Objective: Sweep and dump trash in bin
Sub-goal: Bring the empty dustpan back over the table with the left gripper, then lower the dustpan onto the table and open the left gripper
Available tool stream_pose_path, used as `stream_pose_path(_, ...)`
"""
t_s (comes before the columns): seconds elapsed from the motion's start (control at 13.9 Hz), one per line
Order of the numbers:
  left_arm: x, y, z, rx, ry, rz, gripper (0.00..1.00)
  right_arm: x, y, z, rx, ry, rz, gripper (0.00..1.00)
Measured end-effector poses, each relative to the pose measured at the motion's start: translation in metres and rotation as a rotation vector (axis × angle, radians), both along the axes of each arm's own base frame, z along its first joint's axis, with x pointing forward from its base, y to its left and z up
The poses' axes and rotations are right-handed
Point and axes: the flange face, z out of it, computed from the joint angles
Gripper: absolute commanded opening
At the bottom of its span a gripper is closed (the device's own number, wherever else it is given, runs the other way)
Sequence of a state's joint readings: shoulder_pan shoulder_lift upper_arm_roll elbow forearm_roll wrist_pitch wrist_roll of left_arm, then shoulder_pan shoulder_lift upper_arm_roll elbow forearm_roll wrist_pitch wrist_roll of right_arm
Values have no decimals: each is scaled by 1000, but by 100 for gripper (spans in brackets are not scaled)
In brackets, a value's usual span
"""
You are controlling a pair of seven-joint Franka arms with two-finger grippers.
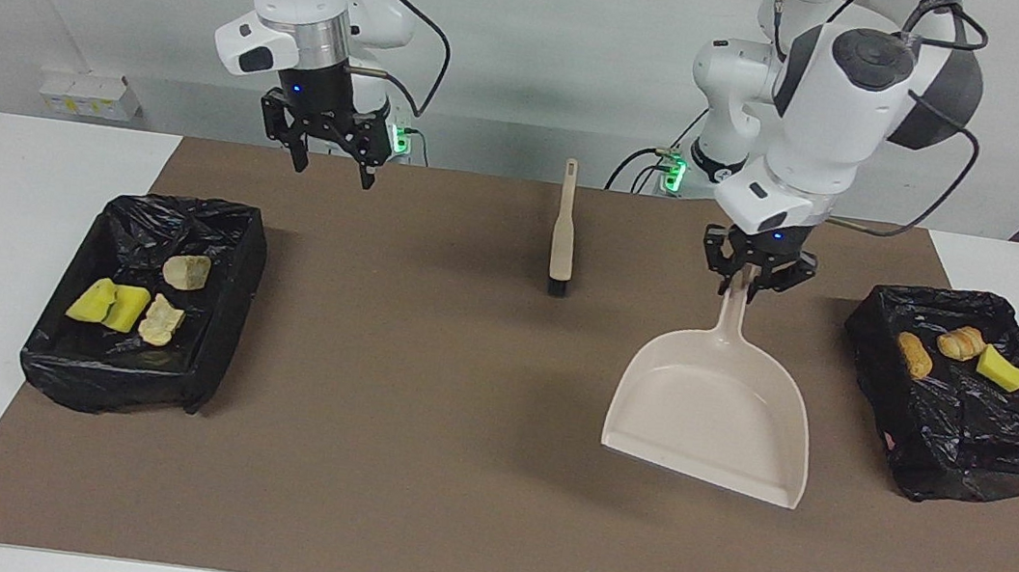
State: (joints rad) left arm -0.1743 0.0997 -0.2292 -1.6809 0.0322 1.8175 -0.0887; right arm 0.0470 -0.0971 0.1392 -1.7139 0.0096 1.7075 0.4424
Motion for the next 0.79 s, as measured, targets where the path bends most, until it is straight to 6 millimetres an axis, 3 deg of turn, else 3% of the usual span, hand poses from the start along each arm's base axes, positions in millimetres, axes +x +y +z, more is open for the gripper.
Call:
stream_pose_path(0.14, -7, -46, -33, -30, -3, 34, 0, 10, -24, 12, -9, 13, -11, 100)
stream_pose_path(0.36, -10, -107, -102, -55, 22, 51, 0, 24, -46, 14, -14, 12, -29, 100)
stream_pose_path(0.51, -7, -115, -122, -64, 26, 69, 0, 26, -46, 12, -14, 15, -27, 100)
stream_pose_path(0.79, -10, -115, -138, -51, 50, 131, 0, 28, -63, 10, -19, 19, 2, 100)
